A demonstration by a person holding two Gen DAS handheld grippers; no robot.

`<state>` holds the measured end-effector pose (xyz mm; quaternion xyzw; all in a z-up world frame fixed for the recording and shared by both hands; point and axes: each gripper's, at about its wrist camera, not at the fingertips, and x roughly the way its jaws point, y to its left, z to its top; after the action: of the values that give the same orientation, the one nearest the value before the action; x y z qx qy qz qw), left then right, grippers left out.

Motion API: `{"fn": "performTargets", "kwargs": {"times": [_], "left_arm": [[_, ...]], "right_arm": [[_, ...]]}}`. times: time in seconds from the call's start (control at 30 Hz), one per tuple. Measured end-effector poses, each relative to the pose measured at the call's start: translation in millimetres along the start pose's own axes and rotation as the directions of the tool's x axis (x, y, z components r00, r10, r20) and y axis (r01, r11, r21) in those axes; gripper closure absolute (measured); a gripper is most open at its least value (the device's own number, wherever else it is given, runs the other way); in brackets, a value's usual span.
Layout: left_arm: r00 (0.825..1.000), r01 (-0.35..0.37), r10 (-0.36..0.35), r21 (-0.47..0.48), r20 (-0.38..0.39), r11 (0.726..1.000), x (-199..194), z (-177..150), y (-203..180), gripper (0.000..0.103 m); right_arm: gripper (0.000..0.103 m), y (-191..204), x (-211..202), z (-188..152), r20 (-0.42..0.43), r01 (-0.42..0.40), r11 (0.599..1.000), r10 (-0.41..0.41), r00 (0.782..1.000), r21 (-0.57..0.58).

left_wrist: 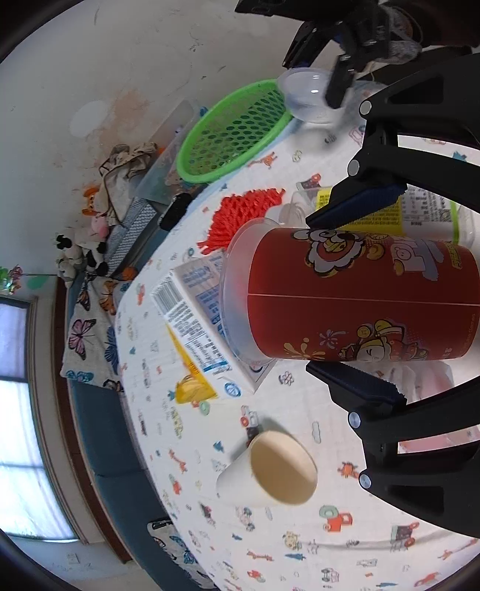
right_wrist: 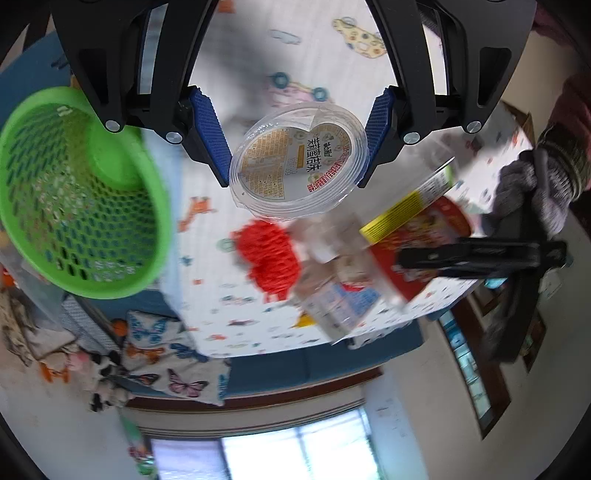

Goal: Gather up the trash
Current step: 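Carry the clear tub and red cup to the green basket and release both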

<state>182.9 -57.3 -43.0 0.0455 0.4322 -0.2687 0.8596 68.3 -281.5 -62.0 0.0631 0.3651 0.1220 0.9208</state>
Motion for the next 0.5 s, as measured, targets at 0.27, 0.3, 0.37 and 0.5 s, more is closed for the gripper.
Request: {"fn": "performTargets", "kwargs": {"times": [0.27,0.3,0.37,0.5], "left_arm": [[0.998,-0.005,0.004,0.016,0.056,1.000,-29.8,8.4,-8.9,0.034],[0.998,-0.006,0.005,0.015,0.058,1.000,-30.9,8.1,-9.9,0.034],[0.998,0.002,-0.003,0.015,0.061,1.000,-34.6,11.1,-11.9,0.034],[0.997,0.012,-0.014,0.030,0.070,0.999,-38.7,16.4,-22.1,0.034]], "right_arm": [[0.036,-45.2,-9.5,3.6,0.011,0.106,0.990,-0.107,0.994,0.095],[0.036,-50.8,-10.8,3.2,0.012,0.119,0.988,-0.121,0.993,0.101],[0.036,-58.2,-12.4,2.6,0.011,0.140,0.984,-0.142,0.990,0.110],[0.036,-74.1,-11.5,0.4,-0.004,0.181,0.975,-0.182,0.983,0.133]]}}
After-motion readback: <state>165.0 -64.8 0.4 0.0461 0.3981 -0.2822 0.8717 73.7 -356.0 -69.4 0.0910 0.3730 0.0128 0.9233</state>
